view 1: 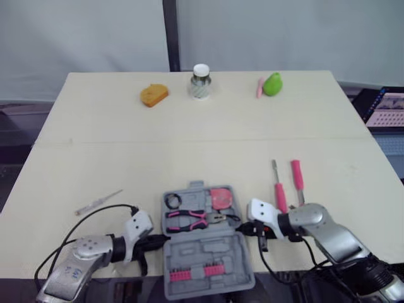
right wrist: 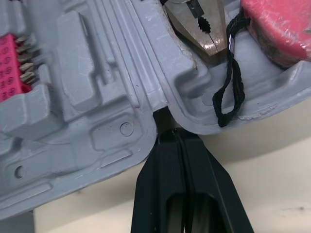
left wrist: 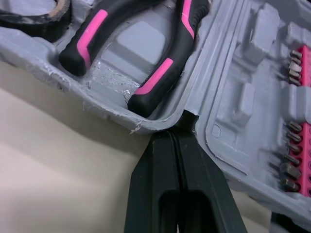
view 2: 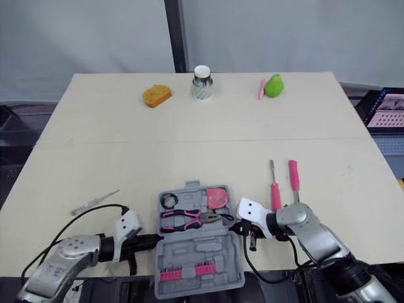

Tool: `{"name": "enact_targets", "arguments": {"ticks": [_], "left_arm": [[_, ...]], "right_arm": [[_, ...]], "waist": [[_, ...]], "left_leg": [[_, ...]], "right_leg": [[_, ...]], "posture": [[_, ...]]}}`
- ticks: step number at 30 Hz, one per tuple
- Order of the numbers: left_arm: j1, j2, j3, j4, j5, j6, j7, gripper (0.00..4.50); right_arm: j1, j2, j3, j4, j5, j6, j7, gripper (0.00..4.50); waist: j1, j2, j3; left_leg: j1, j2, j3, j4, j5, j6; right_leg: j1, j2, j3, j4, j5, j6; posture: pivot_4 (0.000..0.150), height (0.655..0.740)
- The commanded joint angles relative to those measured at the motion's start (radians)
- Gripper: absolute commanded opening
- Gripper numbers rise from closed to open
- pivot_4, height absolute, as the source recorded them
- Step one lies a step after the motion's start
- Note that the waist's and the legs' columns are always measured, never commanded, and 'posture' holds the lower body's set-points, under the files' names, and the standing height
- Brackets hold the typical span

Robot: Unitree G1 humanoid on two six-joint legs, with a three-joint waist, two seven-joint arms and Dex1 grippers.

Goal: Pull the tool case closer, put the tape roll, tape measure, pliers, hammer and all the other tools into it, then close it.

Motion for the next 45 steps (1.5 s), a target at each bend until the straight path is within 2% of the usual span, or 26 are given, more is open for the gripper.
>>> {"name": "enact_targets", "arguments": {"ticks": [1,18,45], "left_arm": [[-0.063,-0.046,-0.003,0.066,0.029,-0.035,0.055,0.0],[-0.264,-0.111,0.027,0.209,0.067,-0.07,0.102,0.0],[-0.252,-0.127,0.009,0.133,0.05,-0.015,0.085,0.0]], "right_arm": [[-0.039,0.054,-0.007,0.001,0.011,-0.011,-0.025,0.05],[-0.118,0.125,-0.042,0.098,-0.037,-0.028,-0.062,0.05],[-0.123,0.141,-0.053,0.133,-0.068,-0.05,-0.065,0.05]], "waist": [[0.0,0.0,0.0],[-0.007,0.001,0.0],[-0.01,0.001,0.0]], "left_leg": [[0.0,0.0,0.0,0.001,0.0,0.0],[-0.001,0.0,-0.002,0.005,0.0,0.0],[-0.004,0.0,-0.002,0.004,0.0,0.0]], "right_leg": [[0.0,0.0,0.0,0.0,0.0,0.0],[0.0,0.0,-0.001,0.003,0.0,0.0],[-0.003,0.001,-0.001,0.002,0.0,0.0]], "posture": [[0.15,0.74],[0.15,0.74],[0.15,0.74]]}}
